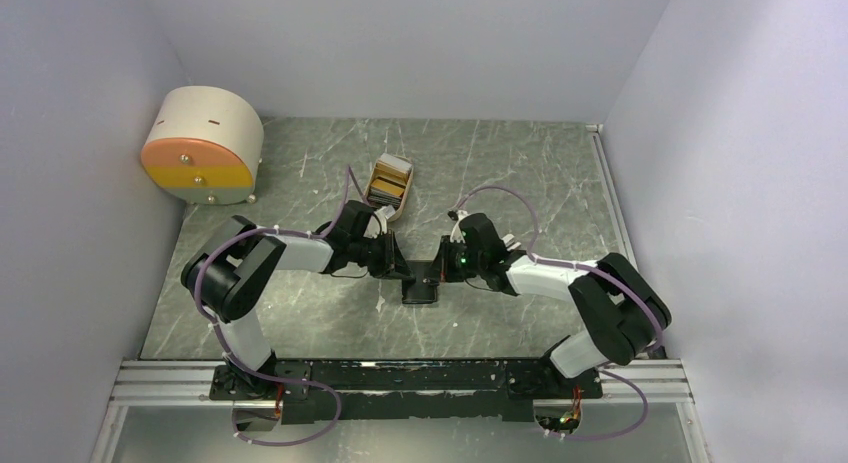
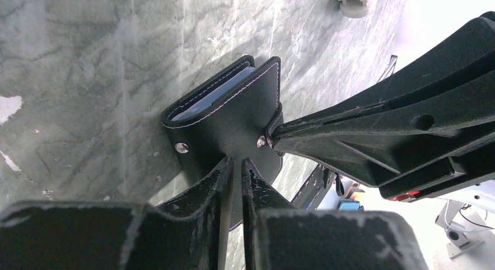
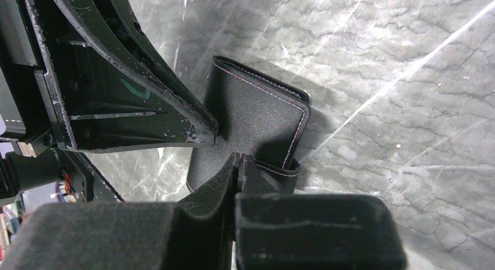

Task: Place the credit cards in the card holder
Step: Close the card holder at the center of the board.

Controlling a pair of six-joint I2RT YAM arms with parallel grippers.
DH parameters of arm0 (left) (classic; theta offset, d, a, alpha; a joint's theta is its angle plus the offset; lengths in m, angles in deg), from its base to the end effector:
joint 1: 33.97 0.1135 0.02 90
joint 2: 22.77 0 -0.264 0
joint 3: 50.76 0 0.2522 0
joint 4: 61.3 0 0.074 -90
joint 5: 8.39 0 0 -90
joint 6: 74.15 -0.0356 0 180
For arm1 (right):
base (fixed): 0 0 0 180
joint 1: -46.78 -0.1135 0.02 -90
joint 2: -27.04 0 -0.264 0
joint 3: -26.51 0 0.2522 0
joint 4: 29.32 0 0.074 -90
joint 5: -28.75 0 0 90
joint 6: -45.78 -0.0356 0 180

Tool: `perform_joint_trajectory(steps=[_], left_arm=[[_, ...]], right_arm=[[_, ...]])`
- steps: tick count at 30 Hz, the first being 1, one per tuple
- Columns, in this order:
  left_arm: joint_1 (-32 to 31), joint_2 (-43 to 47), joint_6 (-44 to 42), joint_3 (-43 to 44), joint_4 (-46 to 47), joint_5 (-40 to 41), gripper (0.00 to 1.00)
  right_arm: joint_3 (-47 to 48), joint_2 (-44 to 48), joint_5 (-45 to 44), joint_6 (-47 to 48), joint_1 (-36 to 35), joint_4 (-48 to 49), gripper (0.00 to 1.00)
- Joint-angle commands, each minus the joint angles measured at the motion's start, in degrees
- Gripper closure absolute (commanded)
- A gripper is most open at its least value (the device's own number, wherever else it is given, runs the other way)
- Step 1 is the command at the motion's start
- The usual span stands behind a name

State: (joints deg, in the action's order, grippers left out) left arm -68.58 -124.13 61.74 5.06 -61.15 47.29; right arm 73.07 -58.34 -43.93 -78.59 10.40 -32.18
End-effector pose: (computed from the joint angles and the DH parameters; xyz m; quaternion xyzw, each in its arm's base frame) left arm 0.2530 -0.1990 0.1187 0.0246 0.8907 -0.4426 0.1004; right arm 0.2158 0.1722 0.1467 -0.0774 0.9008 0.3463 0.2504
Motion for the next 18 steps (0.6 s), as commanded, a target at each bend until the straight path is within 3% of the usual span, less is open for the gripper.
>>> perform_joint_trajectory(steps=[1,18], left_arm=[[-0.3,0.7,-0.4,-1.0,0.8,0.7,0.82],[-0.3,0.2,-0.1,-1.0,1.0,0.5,0.82]], right_arm=[[1.1,-1.2,-0.8,-0.1,-1.0,0.7,1.0],[1.4,-1.1,-2.6,-0.4,-1.8,1.0,1.0]])
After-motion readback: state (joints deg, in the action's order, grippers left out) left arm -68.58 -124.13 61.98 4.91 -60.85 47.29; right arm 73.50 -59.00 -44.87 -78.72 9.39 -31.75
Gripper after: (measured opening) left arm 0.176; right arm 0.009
